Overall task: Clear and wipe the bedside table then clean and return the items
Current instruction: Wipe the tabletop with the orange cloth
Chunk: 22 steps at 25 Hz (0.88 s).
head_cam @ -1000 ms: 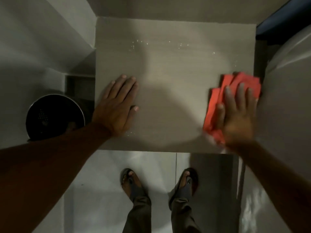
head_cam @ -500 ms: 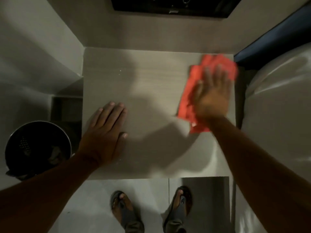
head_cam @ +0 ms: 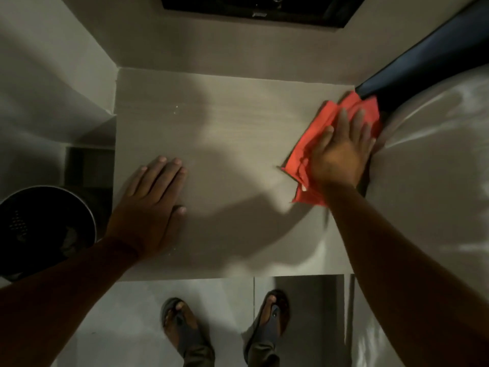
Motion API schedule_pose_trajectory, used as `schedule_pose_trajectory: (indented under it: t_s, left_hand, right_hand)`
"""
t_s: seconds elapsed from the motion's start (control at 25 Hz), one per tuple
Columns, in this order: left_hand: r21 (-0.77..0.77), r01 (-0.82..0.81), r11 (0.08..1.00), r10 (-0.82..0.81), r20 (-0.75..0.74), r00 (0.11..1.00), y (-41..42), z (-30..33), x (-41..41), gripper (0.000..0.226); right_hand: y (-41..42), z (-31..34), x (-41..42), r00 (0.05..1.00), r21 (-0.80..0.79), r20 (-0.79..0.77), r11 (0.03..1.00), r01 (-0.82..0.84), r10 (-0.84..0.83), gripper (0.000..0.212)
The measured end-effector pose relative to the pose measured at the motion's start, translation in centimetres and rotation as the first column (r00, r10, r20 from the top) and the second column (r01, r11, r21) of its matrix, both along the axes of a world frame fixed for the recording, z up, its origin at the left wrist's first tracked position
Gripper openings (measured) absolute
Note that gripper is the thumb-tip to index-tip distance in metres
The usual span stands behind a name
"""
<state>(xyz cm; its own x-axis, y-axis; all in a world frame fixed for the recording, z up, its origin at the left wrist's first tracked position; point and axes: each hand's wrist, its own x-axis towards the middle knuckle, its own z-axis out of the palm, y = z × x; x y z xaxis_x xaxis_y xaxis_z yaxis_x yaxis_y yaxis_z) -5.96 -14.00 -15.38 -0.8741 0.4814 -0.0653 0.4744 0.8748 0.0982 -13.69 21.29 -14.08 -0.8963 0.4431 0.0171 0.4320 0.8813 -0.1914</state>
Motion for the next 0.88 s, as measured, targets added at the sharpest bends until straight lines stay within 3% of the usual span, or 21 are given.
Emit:
schedule_pose_trajectory:
  t_s: [0.04,0.08,0.12,0.2,0.28,0.32,0.36,0.4,0.44,0.52,0.56,0.6,0.64,0.72,0.76,0.8,0.88]
  left_hand:
    - [0.006,0.006,1.000,-0.006,-0.002,1.000,0.1,-0.1,0.0,0.068]
    - [0.004,0.006,1.000,-0.006,0.000,1.000,0.1,-0.1,0.0,0.068]
    - [-0.006,0.000,1.000,0.000,0.004,1.000,0.1,-0.2,-0.1,0.069]
    - [-0.018,-0.016,1.000,0.016,0.020,1.000,0.0,-0.2,0.1,0.070]
    - [-0.015,-0.022,1.000,0.023,0.023,0.999,0.1,-0.1,0.1,0.071]
    - [-0.023,-0.019,1.000,0.019,0.031,0.999,0.0,-0.1,0.2,0.071]
    - [-0.024,-0.014,1.000,0.015,0.036,0.999,0.0,-0.1,0.1,0.071]
    - [-0.022,-0.017,1.000,0.018,0.037,0.999,0.0,-0.1,0.0,0.070]
    - [-0.024,-0.022,0.999,0.023,0.032,0.999,-0.1,-0.3,0.0,0.070]
    - [-0.025,-0.017,1.000,0.018,0.039,0.999,-0.2,-0.3,0.2,0.070]
    - [-0.020,-0.012,1.000,0.013,0.040,0.999,-0.3,-0.4,0.1,0.070]
    - [-0.014,-0.006,1.000,0.006,0.037,0.999,-0.2,-0.4,0.0,0.070]
    - [-0.010,-0.002,1.000,0.002,0.029,1.000,-0.1,-0.4,-0.1,0.069]
    - [-0.007,-0.016,1.000,0.017,0.023,1.000,0.1,-0.3,-0.1,0.068]
    - [-0.013,-0.029,1.000,0.029,0.030,0.999,0.0,-0.3,-0.1,0.068]
    - [-0.030,-0.028,0.999,0.029,0.046,0.999,-0.2,-0.4,-0.1,0.068]
    - [-0.050,-0.008,0.999,0.010,0.052,0.999,-0.3,-0.3,0.0,0.069]
  right_hand:
    - [0.1,0.2,1.6,0.998,-0.023,-0.012,0.997,0.069,-0.069,0.054]
    - [-0.7,0.0,3.7,0.998,-0.007,-0.048,0.999,-0.039,0.039,0.054]
    - [-2.4,-0.5,6.7,0.965,0.016,-0.045,0.966,-0.258,0.258,0.055]
    - [-7.5,-1.0,14.2,0.718,-0.030,0.046,0.719,-0.694,0.695,0.060]
    - [-11.1,-0.9,19.6,0.457,-0.086,0.061,0.460,-0.884,0.888,0.057]
    - [-11.4,-0.8,19.8,0.401,-0.104,0.066,0.406,-0.908,0.913,0.055]
    - [-10.8,-0.9,18.4,0.416,-0.084,0.056,0.420,-0.904,0.908,0.054]
    - [-9.8,-1.0,16.1,0.509,-0.056,0.018,0.509,-0.859,0.861,0.054]
    - [-8.7,-1.2,13.1,0.660,-0.046,-0.009,0.659,-0.751,0.751,0.054]
    - [-6.9,-1.1,6.6,0.950,-0.049,-0.050,0.949,-0.312,0.309,0.053]
    - [-7.2,-0.8,4.2,0.992,-0.072,-0.057,0.990,-0.120,0.116,0.053]
    - [-8.5,-0.7,3.3,0.996,-0.083,-0.048,0.994,-0.075,0.071,0.054]
    - [-10.6,-0.8,3.8,0.978,-0.094,-0.025,0.974,-0.208,0.207,0.055]
    - [-14.8,-0.5,8.0,0.759,-0.144,0.002,0.751,-0.644,0.651,0.059]
    - [-16.1,-0.2,10.1,0.648,-0.164,-0.003,0.639,-0.752,0.762,0.060]
    - [-16.5,-0.1,11.5,0.621,-0.179,-0.011,0.610,-0.772,0.784,0.060]
    - [-15.4,0.4,11.4,0.697,-0.238,-0.101,0.663,-0.709,0.710,0.059]
